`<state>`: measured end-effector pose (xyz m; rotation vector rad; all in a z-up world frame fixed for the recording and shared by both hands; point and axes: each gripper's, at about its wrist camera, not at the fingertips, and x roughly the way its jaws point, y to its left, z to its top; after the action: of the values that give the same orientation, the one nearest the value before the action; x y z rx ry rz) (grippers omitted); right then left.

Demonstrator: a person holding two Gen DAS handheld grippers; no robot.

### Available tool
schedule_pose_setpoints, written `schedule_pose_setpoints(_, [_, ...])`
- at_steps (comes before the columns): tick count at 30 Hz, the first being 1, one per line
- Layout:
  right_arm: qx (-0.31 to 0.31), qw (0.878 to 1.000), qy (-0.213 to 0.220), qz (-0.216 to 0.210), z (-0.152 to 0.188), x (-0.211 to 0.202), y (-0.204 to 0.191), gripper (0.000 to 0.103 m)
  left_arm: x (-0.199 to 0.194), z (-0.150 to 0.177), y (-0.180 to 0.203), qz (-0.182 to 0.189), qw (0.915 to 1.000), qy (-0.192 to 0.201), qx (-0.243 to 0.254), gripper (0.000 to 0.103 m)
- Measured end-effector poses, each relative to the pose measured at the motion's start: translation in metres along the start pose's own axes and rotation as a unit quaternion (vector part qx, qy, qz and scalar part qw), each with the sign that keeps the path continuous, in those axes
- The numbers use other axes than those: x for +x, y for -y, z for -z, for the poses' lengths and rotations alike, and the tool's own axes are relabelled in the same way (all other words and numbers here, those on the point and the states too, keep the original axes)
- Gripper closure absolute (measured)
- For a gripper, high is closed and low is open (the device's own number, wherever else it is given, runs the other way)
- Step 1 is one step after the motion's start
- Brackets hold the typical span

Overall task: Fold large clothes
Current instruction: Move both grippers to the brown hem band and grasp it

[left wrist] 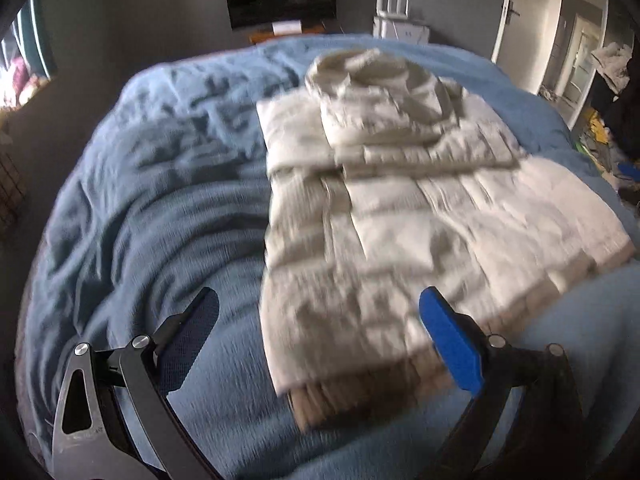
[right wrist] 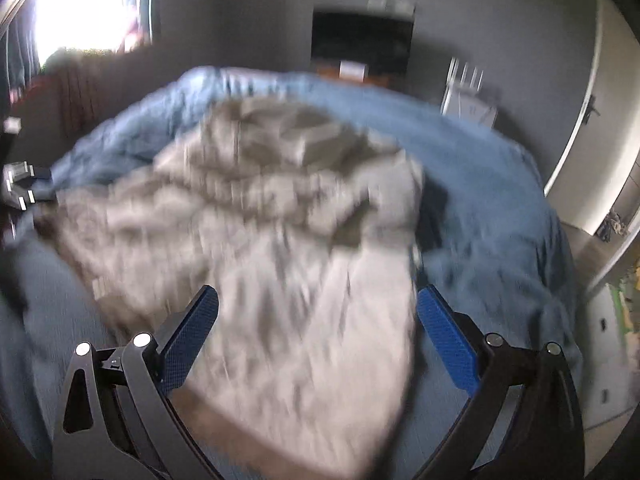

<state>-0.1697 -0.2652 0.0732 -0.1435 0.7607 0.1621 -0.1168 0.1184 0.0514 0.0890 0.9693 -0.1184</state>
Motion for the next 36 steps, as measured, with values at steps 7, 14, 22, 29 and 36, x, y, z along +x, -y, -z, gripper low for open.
schedule_pose_setpoints(7, [0.072,0.993,-0.094,-0.028,0.046,-0.006,0.022,0.008,0.004,0.017,0.001,0.068,0.9955,-0.053,-0.039,0.007])
schedule_pose_setpoints(14, [0.1,0.987,-0.123,-0.034,0.062,-0.003,0.028,0.02,0.013,0.019,-0.002,0.072,0.9932,-0.081,-0.043,0.008])
schedule_pose_setpoints(22, [0.115,0.982,-0.142,-0.045,0.065,0.003,0.032,0.046,0.016,0.017,-0.003,0.057,0.9938,-0.089,-0.036,0.033])
schedule_pose_setpoints(29, [0.129,0.972,-0.18,-0.078,0.076,0.005,0.029,0.049,0.013,0.024,-0.018,0.07,0.9904,-0.107,-0.053,0.06])
schedule_pose_setpoints(36, [0.126,0.978,-0.145,-0.082,0.064,0.018,0.027,0.083,0.021,0.019,-0.015,0.107,0.9879,-0.093,-0.061,0.085])
